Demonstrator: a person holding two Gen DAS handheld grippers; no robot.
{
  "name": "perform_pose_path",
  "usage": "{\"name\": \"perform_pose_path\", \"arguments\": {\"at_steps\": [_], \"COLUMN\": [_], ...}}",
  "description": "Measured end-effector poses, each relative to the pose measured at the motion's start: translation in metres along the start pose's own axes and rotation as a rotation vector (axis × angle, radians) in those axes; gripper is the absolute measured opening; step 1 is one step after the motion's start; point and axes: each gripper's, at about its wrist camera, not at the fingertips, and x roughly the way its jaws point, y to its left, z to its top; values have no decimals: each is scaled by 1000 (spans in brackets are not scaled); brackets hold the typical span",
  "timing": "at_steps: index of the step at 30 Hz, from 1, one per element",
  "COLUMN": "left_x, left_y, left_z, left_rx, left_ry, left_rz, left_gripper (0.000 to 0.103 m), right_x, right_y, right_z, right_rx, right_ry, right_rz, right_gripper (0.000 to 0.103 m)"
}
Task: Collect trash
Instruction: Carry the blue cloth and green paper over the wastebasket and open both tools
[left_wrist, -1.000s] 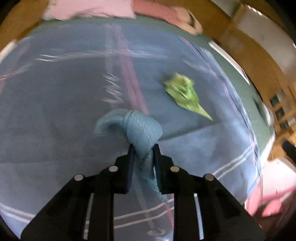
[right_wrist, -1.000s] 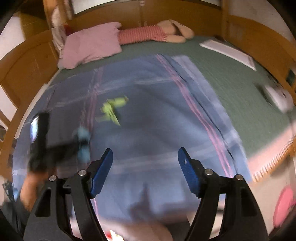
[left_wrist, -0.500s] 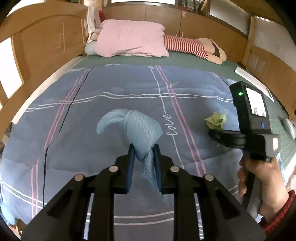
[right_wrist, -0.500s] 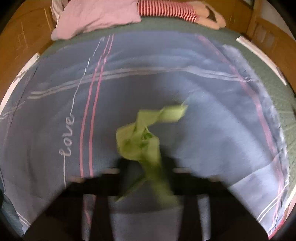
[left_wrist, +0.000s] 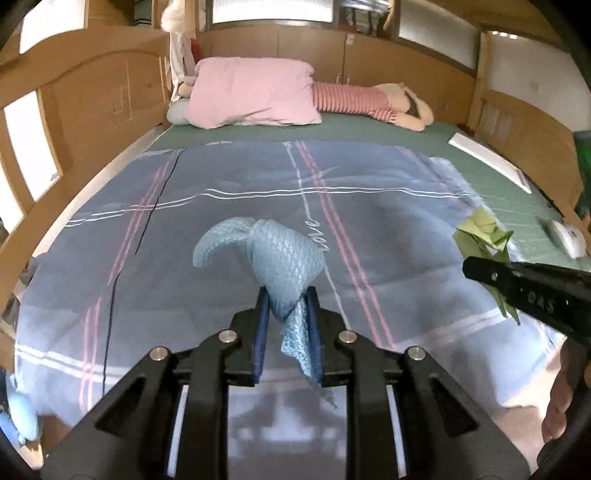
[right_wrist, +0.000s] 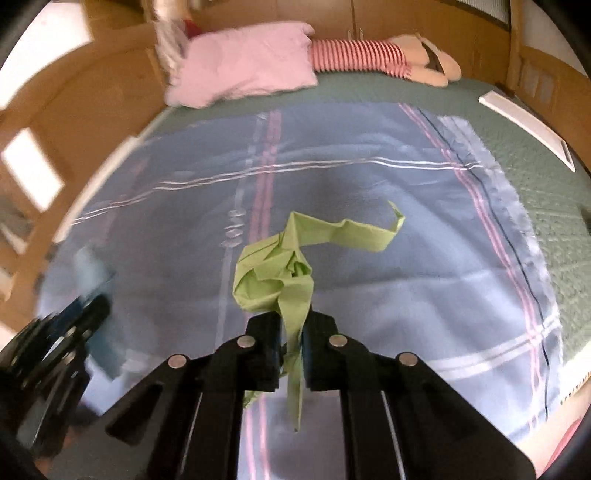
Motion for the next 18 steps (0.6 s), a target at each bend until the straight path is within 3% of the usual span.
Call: {"name": "perform_pose_path", "arguments": {"at_steps": [5, 10, 18], "left_x": [-58, -121, -179], "left_y": [-6, -13, -35], "left_z": [-29, -56, -90], "left_rx": [13, 59, 143], "left_ry": [22, -30, -76], "left_rz": [-67, -79, -98], "left_gripper": [21, 20, 21], "right_x": [-62, -121, -195], "right_y": [6, 16, 17], "right_z": [-40, -78, -128], "right_rx": [-14, -24, -16], "right_ry": [-32, -96, -150], "right_rz": [33, 50, 52], "right_gripper": [10, 10, 10]}}
